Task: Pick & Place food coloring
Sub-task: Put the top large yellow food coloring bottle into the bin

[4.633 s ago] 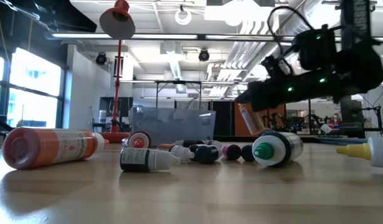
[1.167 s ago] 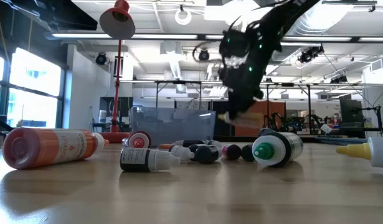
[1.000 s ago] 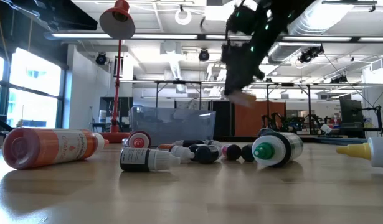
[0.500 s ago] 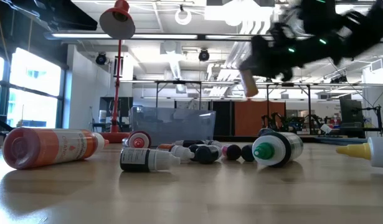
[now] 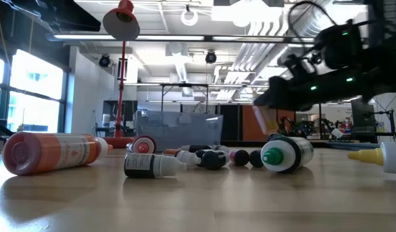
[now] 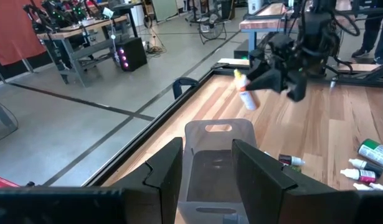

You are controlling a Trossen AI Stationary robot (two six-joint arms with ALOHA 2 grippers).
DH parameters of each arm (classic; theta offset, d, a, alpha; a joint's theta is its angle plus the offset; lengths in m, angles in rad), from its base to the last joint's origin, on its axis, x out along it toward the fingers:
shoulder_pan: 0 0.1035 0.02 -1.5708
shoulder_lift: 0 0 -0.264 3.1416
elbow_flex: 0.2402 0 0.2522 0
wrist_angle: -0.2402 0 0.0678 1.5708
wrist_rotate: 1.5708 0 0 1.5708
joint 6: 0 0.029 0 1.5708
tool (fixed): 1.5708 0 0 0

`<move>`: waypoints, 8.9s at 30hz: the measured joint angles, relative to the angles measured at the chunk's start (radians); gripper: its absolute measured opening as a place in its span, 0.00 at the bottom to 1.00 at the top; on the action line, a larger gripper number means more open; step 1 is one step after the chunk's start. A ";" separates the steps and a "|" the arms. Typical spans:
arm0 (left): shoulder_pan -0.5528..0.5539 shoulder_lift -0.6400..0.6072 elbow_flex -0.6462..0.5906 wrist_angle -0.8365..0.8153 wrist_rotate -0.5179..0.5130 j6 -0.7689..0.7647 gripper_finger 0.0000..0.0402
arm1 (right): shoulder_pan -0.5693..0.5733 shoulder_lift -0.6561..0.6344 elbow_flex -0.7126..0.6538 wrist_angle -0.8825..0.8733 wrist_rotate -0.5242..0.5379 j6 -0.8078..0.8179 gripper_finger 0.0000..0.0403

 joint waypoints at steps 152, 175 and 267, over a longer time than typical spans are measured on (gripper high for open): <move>0.293 0.830 0.086 1.138 0.690 0.318 0.49 | 0.141 -0.077 0.603 -0.457 -0.616 -0.336 0.38; 0.296 0.795 0.090 1.087 0.639 0.396 0.55 | 0.140 -0.079 0.603 -0.496 -0.515 -0.370 0.38; 0.740 1.335 0.353 0.801 0.777 0.165 0.30 | 0.203 -0.177 0.603 -0.721 0.056 -0.472 0.54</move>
